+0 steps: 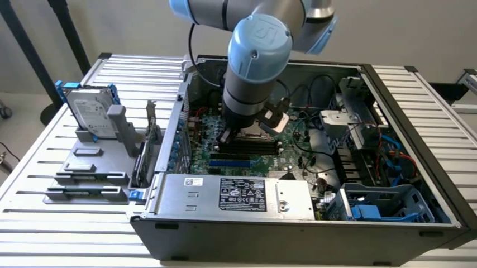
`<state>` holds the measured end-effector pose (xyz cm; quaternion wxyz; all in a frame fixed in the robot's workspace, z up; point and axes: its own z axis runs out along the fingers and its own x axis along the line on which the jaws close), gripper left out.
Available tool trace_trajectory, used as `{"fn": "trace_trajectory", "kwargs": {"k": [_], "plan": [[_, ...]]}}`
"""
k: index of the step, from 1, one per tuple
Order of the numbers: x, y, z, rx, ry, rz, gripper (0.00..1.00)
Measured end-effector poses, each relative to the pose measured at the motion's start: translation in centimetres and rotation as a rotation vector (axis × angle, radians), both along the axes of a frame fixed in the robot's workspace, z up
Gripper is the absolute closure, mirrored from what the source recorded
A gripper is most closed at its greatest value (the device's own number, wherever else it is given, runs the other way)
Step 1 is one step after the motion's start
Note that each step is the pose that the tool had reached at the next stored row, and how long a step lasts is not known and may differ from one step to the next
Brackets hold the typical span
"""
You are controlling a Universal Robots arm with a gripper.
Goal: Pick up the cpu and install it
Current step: 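Install the first cpu locking lever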
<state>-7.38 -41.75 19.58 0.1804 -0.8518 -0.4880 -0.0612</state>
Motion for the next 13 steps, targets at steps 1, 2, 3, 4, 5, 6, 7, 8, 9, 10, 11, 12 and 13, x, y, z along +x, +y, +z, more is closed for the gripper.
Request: {"fn": "trace_trajectory", "kwargs": {"k": [1,2,3,4,5,6,7,8,9,10,11,12,13], "plan": [[0.00,0.03,-0.07,0.0000,-0.0009,0.001,0.89],[-0.01,0.06,-0.13,-0.0001,-0.0017,0.002,0.89],[-0.02,0.09,-0.19,-0.0001,-0.0025,0.003,0.89],[-0.02,0.13,-0.26,-0.0002,-0.0034,0.004,0.89],[-0.03,0.15,-0.32,-0.0001,-0.0042,0.005,0.89],[-0.03,0.18,-0.40,0.0002,-0.0052,0.005,0.89],[-0.03,0.20,-0.47,0.0001,-0.0062,0.006,0.89],[-0.05,0.21,-0.51,-0.0001,-0.0069,0.007,0.89],[-0.06,0.21,-0.55,-0.0002,-0.0075,0.008,0.89],[-0.08,0.21,-0.56,-0.0003,-0.0078,0.008,0.89],[-0.09,0.21,-0.56,-0.0004,-0.0079,0.009,0.89],[-0.10,0.22,-0.57,-0.0003,-0.0080,0.009,0.89],[-0.10,0.23,-0.57,-0.0004,-0.0081,0.009,0.89]]}}
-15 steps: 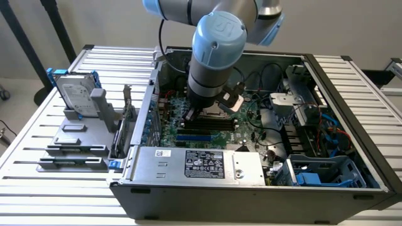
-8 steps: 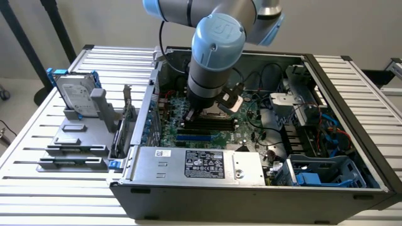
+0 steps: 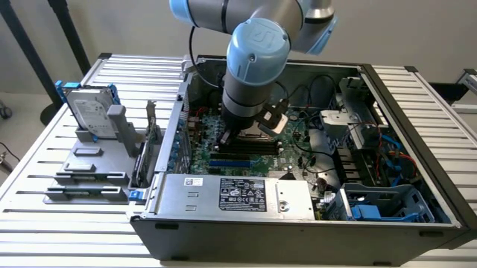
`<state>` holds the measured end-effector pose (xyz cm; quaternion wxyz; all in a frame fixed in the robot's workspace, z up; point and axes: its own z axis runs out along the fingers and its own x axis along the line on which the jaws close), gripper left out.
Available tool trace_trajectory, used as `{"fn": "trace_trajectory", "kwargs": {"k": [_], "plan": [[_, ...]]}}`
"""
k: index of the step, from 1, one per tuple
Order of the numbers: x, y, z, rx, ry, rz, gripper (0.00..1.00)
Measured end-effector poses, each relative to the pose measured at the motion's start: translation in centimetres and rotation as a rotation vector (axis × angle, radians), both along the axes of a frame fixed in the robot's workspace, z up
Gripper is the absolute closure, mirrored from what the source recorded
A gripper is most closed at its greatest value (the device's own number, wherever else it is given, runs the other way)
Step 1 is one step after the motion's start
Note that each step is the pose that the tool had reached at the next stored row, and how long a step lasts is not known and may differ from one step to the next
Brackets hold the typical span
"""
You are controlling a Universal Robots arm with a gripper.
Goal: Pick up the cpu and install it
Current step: 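Install the first cpu locking lever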
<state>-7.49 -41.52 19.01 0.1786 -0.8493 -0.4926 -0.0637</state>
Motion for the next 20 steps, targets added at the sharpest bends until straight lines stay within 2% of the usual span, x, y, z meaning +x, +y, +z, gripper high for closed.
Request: {"fn": "trace_trajectory", "kwargs": {"k": [3,10,14,17,20], "plan": [[0.0,0.01,-0.02,-0.0014,-0.0002,0.001,0.89],[0.0,0.08,0.04,-0.0127,0.0000,0.004,0.89],[0.0,0.30,0.70,-0.0150,-0.0003,0.005,0.89],[0.0,0.76,1.64,-0.0172,-0.0002,0.007,0.89],[0.0,1.64,2.16,-0.0210,-0.0002,0.013,0.89]]}}
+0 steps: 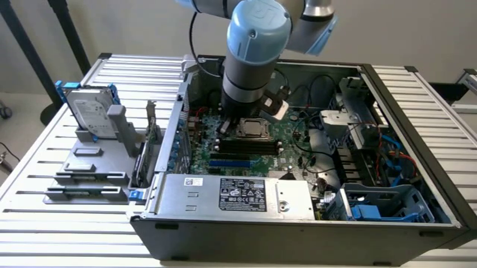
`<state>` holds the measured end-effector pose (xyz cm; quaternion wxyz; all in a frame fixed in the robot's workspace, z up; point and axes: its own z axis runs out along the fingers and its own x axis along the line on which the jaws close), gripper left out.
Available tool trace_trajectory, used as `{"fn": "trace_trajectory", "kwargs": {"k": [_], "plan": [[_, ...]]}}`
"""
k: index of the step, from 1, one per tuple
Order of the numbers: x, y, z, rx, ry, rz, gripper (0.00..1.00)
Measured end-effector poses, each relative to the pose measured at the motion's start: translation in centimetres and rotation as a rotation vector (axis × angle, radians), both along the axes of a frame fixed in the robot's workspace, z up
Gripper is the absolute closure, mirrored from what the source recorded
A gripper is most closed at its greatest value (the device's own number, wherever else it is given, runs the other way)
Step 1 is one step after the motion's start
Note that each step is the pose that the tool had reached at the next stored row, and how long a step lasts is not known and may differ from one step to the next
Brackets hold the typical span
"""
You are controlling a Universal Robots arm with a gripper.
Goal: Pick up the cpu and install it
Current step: 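Install the first cpu locking lever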
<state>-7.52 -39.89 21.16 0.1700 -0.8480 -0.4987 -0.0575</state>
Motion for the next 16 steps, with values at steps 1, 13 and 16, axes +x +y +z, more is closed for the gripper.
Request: {"fn": "trace_trajectory", "kwargs": {"k": [1,13,16], "plan": [[0.0,0.30,0.11,-0.0014,0.0000,0.003,0.89],[-0.1,2.58,1.50,-0.0257,-0.0001,0.069,0.89],[-0.1,2.69,2.06,-0.0376,0.0002,0.095,0.89]]}}
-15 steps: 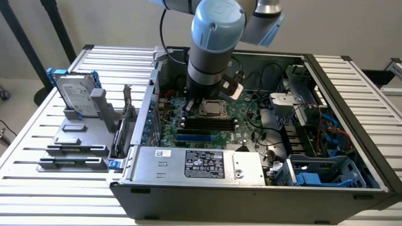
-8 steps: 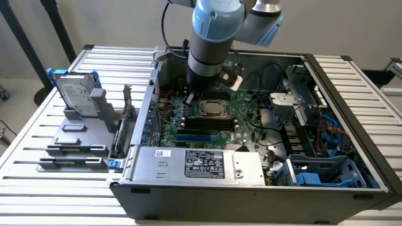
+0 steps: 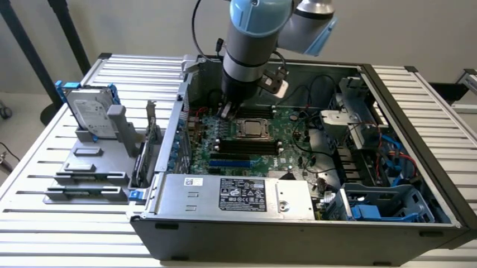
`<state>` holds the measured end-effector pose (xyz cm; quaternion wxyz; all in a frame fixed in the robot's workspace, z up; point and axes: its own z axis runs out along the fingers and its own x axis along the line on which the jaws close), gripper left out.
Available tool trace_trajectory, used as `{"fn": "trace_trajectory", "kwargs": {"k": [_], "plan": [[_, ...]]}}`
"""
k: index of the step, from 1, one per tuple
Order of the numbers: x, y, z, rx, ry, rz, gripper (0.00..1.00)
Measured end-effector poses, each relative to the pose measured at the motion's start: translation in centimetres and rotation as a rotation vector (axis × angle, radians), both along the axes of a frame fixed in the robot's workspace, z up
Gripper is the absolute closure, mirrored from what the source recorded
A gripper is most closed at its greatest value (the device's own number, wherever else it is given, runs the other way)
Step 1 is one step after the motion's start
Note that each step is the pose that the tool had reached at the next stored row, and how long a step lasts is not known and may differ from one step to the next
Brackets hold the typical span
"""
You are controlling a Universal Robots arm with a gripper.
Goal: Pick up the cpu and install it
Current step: 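Install the first cpu locking lever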
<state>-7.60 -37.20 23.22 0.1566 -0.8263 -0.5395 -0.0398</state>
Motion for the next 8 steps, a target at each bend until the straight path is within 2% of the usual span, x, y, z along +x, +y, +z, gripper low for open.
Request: {"fn": "trace_trajectory", "kwargs": {"k": [8], "plan": [[0.0,0.11,1.61,-0.0330,-0.0016,0.076,0.89]]}}
